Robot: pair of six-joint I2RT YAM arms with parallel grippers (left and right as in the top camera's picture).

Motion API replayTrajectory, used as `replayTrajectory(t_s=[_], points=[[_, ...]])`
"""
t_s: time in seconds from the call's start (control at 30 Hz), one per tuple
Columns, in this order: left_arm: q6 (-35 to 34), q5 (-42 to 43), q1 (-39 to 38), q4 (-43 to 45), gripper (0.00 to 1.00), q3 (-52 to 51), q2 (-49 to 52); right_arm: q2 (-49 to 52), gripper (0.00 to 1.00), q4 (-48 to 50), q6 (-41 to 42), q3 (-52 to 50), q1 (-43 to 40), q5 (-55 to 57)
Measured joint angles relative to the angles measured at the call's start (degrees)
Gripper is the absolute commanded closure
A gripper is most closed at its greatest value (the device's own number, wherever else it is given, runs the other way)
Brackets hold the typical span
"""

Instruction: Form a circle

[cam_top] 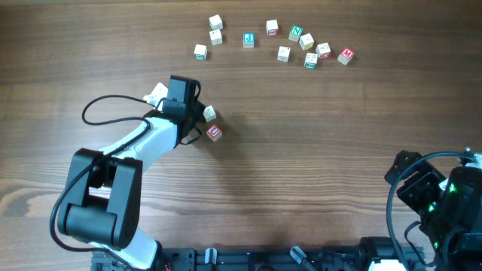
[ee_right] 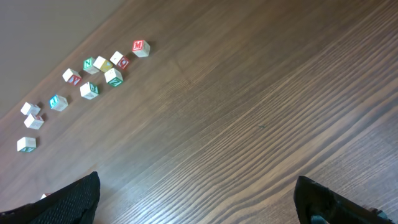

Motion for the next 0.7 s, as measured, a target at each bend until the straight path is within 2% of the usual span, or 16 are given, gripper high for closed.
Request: replayTrajectory(t_s=[0.37,0.53,0.7], points=[[-4.04,-0.2,0.07,-0.07,0.69,0.0,0.0,0.0,0.0,0.0,0.0,0.0,0.0,0.0],[-4.9,-0.2,0.13,-0.2,0.6,0.0,0.0,0.0,0.0,0.0,0.0,0.0,0.0,0.0],[-5.16,-0.2,0.17,-1.07,0.57,-0.02,0.02,0.0,0.0,0.0,0.0,0.0,0.0,-0.02]])
